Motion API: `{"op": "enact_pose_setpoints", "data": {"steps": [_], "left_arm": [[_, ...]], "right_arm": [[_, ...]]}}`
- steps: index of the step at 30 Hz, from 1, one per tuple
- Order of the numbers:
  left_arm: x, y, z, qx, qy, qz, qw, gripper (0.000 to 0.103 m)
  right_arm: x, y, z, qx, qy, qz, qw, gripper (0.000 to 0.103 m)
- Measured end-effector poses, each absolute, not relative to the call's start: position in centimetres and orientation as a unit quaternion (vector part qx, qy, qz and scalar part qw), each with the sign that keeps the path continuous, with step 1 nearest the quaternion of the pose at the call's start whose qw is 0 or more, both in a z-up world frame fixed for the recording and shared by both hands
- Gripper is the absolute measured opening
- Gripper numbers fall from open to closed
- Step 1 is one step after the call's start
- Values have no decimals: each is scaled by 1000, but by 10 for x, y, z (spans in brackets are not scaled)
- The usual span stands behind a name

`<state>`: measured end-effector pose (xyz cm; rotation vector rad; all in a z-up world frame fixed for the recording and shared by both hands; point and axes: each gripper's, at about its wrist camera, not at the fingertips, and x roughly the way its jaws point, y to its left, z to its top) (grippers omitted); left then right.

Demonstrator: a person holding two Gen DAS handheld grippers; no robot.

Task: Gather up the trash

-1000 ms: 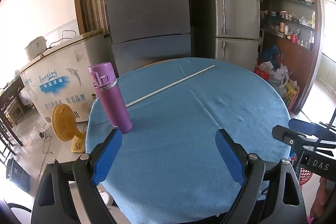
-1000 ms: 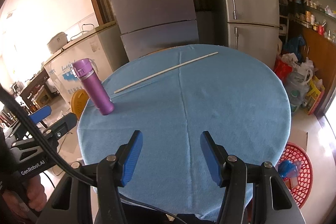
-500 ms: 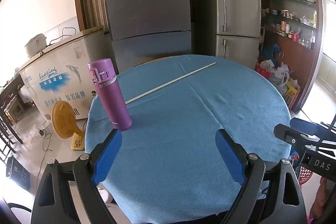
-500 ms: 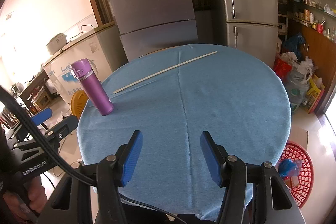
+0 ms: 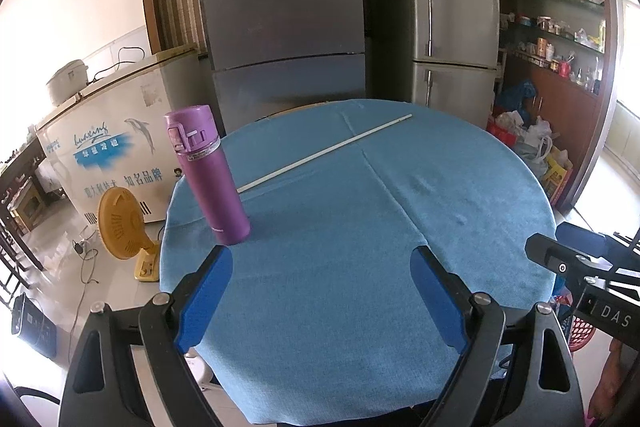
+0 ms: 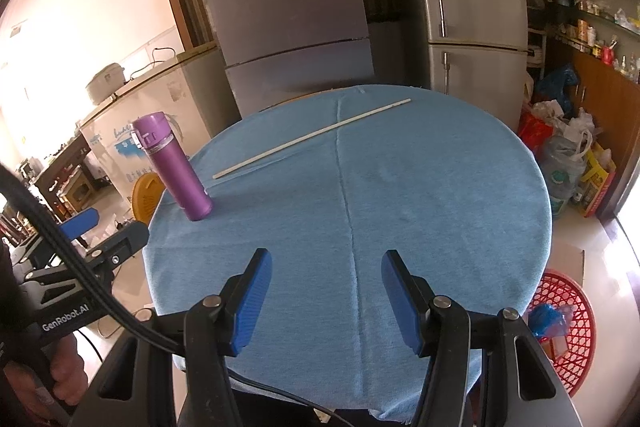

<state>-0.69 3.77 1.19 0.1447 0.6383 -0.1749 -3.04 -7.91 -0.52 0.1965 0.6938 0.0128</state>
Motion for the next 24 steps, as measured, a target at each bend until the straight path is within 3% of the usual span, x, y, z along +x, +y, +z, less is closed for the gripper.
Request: {"op": "enact_pose_setpoints", "data": {"steps": [24], "left_arm": [[-16, 11, 23, 95, 298, -101, 944, 90]], "right_arm": [[-49, -95, 4, 79, 317, -52, 944, 61]]}}
